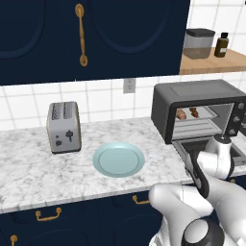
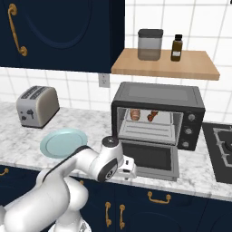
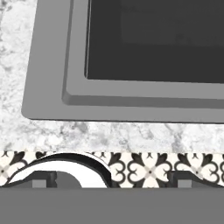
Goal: Pick up the kebab skewer and baguette bread, and place them inside the toaster oven. Close the toaster oven door and start by setting the timer.
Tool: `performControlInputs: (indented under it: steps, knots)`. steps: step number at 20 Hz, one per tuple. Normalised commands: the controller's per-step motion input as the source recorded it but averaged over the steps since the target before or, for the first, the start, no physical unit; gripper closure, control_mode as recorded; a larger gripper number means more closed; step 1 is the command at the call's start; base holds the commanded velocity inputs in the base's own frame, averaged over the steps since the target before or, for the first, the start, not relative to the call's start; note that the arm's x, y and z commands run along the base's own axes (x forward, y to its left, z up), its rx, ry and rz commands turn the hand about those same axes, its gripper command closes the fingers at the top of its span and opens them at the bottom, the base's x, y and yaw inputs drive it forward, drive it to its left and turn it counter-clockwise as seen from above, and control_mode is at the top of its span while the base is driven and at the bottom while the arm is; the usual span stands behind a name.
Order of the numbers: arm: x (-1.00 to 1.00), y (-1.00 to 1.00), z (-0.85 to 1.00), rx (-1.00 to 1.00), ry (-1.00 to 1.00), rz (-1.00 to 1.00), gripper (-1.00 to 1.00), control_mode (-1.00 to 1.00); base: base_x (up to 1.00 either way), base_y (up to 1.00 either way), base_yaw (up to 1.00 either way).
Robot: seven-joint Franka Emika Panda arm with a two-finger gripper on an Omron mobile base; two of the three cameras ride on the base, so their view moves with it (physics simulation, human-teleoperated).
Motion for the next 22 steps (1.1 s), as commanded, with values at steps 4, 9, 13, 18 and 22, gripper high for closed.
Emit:
performControlInputs:
  steps: [4,9,13,18,22]
  knots:
    - [0.02,0.00,-0.17,0.00,-0.01,0.00,-1.00,-1.00,0.00,0.00,0.00]
    - [0.00,0.00,-0.18,0.00,-0.01,0.00,-1.00,-1.00,0.00,0.00,0.00]
    - [0.05,0.00,-0.12,0.00,-0.04,0.00,-1.00,-1.00,0.00,0.00,0.00]
    - [0.02,0.00,-0.12,0.00,-0.06,0.00,-1.00,-1.00,0.00,0.00,0.00]
    - [0.04,0.01,-0.10,0.00,-0.07,0.00,-1.00,-1.00,0.00,0.00,0.00]
